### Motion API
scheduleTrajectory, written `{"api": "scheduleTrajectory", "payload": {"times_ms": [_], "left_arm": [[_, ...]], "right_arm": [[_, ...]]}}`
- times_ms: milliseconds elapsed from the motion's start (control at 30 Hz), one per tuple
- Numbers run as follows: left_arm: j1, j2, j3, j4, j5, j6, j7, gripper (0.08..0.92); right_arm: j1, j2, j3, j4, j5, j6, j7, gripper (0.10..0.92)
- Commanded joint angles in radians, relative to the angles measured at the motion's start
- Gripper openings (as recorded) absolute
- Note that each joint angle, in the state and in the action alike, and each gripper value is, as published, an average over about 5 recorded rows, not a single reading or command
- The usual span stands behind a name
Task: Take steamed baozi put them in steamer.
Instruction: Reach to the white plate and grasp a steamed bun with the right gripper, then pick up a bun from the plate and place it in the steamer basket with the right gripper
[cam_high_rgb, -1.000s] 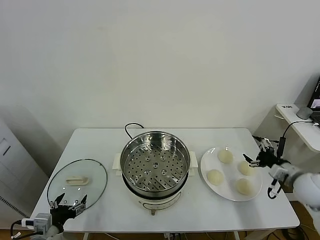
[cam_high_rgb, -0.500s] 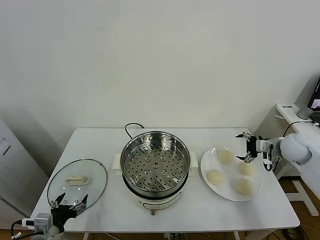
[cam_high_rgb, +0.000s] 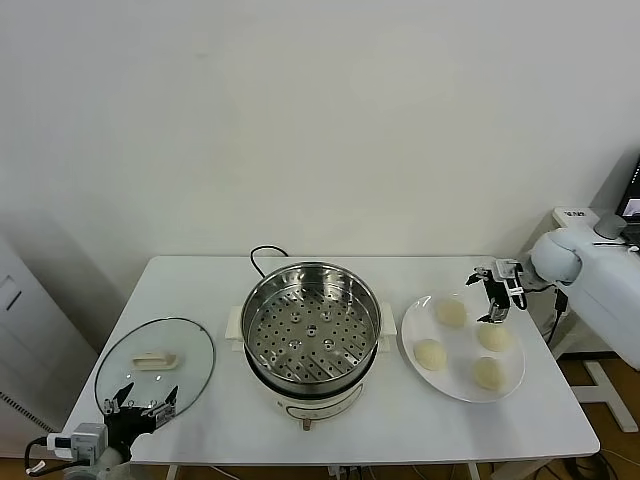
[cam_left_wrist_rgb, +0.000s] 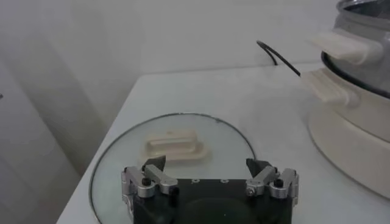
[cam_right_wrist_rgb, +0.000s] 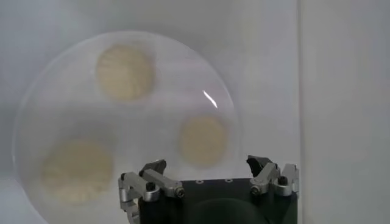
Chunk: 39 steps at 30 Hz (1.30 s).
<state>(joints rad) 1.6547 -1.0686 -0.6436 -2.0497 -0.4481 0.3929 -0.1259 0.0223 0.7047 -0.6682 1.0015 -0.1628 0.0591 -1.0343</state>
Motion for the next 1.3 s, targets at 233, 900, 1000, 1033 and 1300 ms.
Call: {"api": "scheduleTrajectory", "payload": {"times_ms": [233, 900, 1000, 1033, 1300], "left_arm": [[-0.003, 0.012, 0.002, 0.001, -0.005, 0.003, 0.001, 0.823], [-0.001, 0.012, 0.008, -0.009, -0.007, 0.004, 0.000, 0.823], [0.000, 0.012, 0.008, -0.012, -0.007, 0.005, 0.000, 0.823], [0.000, 0.012, 0.008, -0.013, -0.008, 0.005, 0.000, 0.823], [0.006, 0.009, 0.007, -0.021, -0.008, 0.008, -0.001, 0.823]], "right_arm": [[-0.024, 0.178, 0.024, -0.217, -0.129, 0.085, 0.050, 0.823], [-0.079, 0.229, 0.110, -0.278, -0.199, 0.079, 0.039, 0.563], [-0.078, 0.229, 0.114, -0.277, -0.197, 0.079, 0.034, 0.500], [-0.078, 0.228, 0.113, -0.275, -0.196, 0.079, 0.030, 0.490], [-0.008, 0.170, 0.027, -0.163, -0.106, 0.055, 0.002, 0.459]]}}
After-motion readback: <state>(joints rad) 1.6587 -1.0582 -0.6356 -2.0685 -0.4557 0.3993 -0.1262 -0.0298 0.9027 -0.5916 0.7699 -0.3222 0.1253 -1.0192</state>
